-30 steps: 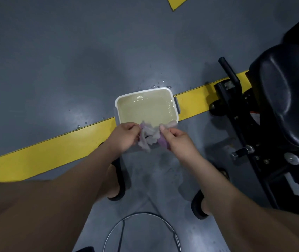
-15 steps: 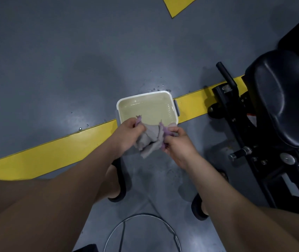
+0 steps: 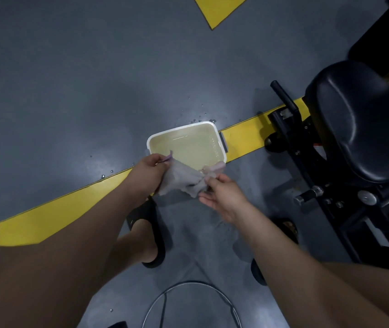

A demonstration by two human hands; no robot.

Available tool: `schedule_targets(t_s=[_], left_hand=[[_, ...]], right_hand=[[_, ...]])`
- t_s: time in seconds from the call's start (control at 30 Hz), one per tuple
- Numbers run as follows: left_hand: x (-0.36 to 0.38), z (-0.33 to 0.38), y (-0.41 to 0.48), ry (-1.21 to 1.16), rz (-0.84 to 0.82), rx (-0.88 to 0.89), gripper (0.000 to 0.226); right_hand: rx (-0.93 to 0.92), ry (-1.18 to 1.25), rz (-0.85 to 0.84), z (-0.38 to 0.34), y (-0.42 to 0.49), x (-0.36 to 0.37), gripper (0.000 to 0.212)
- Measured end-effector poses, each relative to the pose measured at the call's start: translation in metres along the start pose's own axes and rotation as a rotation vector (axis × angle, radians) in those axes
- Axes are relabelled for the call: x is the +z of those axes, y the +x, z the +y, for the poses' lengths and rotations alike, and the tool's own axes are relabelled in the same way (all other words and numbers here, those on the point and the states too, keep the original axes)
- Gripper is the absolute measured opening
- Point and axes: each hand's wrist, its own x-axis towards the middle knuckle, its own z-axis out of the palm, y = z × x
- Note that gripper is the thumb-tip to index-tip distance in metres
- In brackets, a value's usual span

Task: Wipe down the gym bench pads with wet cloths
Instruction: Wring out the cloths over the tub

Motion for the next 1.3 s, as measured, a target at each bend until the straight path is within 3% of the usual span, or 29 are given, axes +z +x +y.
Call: schedule_targets(t_s=[0.17,0.23,0.33,0.43,0.57,0.73,0.8,0.87,1.03,1.07,1.17,1.23,1.3], left_hand=[[-0.005,0.002,-0.001,-0.107,0.094,-0.156,0.018],[-0.008,0.003,-0.002,-0.139,0.099,-0.190,0.020],[-0.005,0.008,-0.007,-0.146,0.081,-0.224,0.023],[-0.004,0.014,-0.010,-0.251,0.066,-0.201,0.026],[-0.019,0.008,-0.010,-0.435,-0.045,-0.127,0.036],[-0.025,-0.012,-0.019,-0.247,-0.100,-0.186,0.041],[-0.022,-0.008,-0.017,-0.232,-0.102,-0.184,0.025],[-0.021,-0.007,-0.009,-0.205,-0.059,-0.196,0.024],[-0.018,-0.010,0.014,0.375,-0.055,-0.065,0.025],[-0.017,-0.011,0.020,0.413,-0.035,-0.061,0.023],[-0.015,-0.015,0.041,0.532,-0.007,-0.032,0.021],[-0.015,-0.018,0.057,0.619,-0.034,-0.008,0.022],[-0.015,-0.021,0.072,0.658,-0.035,0.003,0.022]], right_hand=[[-0.171,0.002,0.219,-0.005,0.003,-0.011,0.020],[-0.156,0.053,0.254,-0.010,0.002,-0.016,0.021],[-0.074,0.193,0.204,-0.017,-0.002,-0.020,0.026],[-0.058,0.155,-0.001,-0.022,-0.008,-0.024,0.007],[-0.141,0.273,-0.142,-0.024,-0.014,-0.046,0.032],[-0.067,0.151,-0.045,0.001,-0.016,-0.058,0.035],[-0.059,0.173,-0.037,0.003,-0.013,-0.056,0.036],[-0.071,0.136,0.015,0.003,-0.005,-0.054,0.037],[-0.146,-0.290,0.091,0.015,0.019,-0.042,0.025],[-0.135,-0.314,0.106,0.019,0.023,-0.037,0.017],[-0.077,-0.356,0.079,0.032,0.037,-0.022,0.028],[-0.022,-0.391,0.053,0.044,0.049,-0.011,0.014],[0.054,-0.398,0.053,0.056,0.059,-0.001,0.024]])
